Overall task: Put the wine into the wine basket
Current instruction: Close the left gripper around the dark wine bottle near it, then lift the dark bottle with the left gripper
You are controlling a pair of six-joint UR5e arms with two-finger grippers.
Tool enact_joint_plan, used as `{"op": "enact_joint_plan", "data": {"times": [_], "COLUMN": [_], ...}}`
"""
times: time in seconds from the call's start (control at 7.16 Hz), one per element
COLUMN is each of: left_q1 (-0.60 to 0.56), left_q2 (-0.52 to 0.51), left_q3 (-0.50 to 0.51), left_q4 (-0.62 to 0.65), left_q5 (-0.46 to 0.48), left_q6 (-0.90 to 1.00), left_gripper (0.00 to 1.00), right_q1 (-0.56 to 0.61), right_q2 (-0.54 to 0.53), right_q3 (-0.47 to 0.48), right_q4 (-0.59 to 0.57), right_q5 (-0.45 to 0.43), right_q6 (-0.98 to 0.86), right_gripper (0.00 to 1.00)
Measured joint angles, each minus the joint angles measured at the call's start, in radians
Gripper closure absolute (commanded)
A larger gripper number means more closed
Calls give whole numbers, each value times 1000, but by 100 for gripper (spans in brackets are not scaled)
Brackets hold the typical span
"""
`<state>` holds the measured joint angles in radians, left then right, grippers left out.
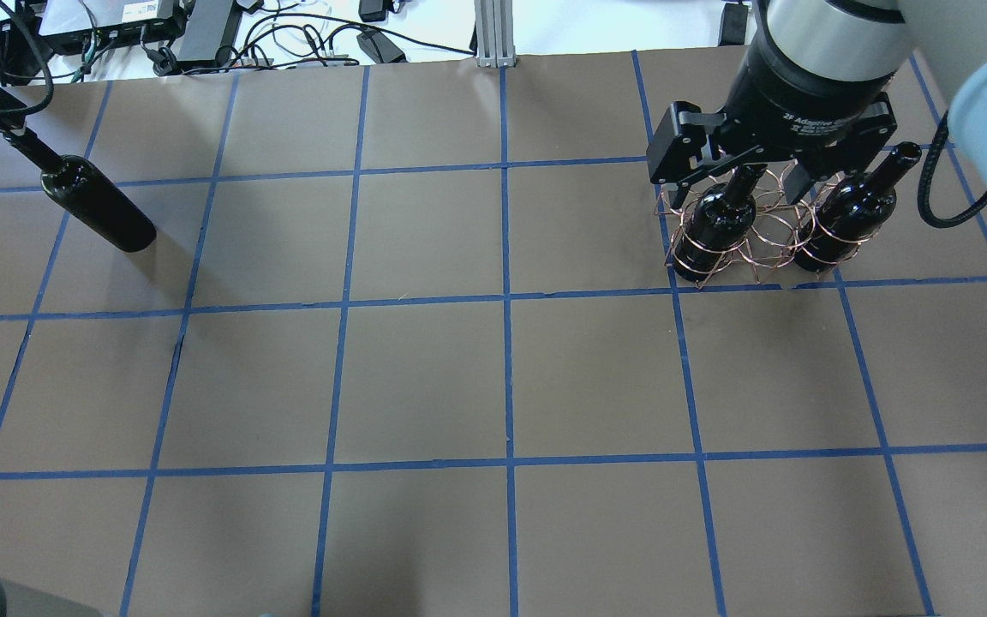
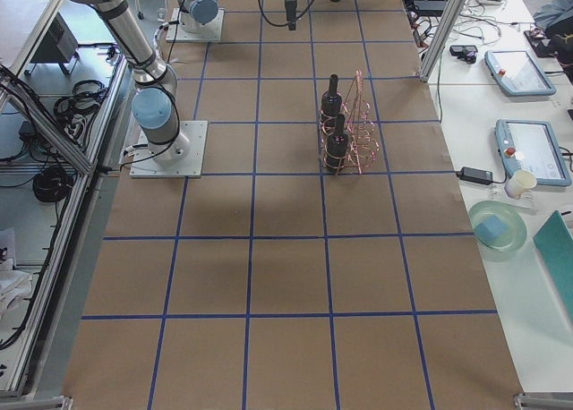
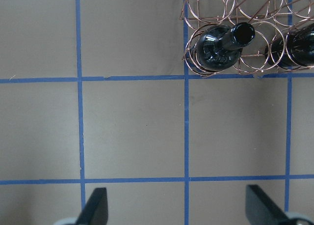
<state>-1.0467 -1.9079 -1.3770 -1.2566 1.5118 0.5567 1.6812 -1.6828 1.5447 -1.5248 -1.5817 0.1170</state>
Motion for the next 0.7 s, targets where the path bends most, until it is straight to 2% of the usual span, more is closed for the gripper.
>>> {"op": "enact_joint_plan", "data": {"times": [0.28, 0.7], "left_q1": [1, 1], "left_q2": [-54, -96], "left_q3": [5, 7], "left_q4": [47, 83], "left_q5": [-8, -26], "left_q6": [22, 23], "left_gripper": [11, 24], "right_q1": [0, 0], "right_q2": [-1, 0], "right_q3": [0, 0], "right_q4": [1, 0], "right_q5": [-3, -11], "right_q6": [0, 1], "right_gripper": [0, 0]}}
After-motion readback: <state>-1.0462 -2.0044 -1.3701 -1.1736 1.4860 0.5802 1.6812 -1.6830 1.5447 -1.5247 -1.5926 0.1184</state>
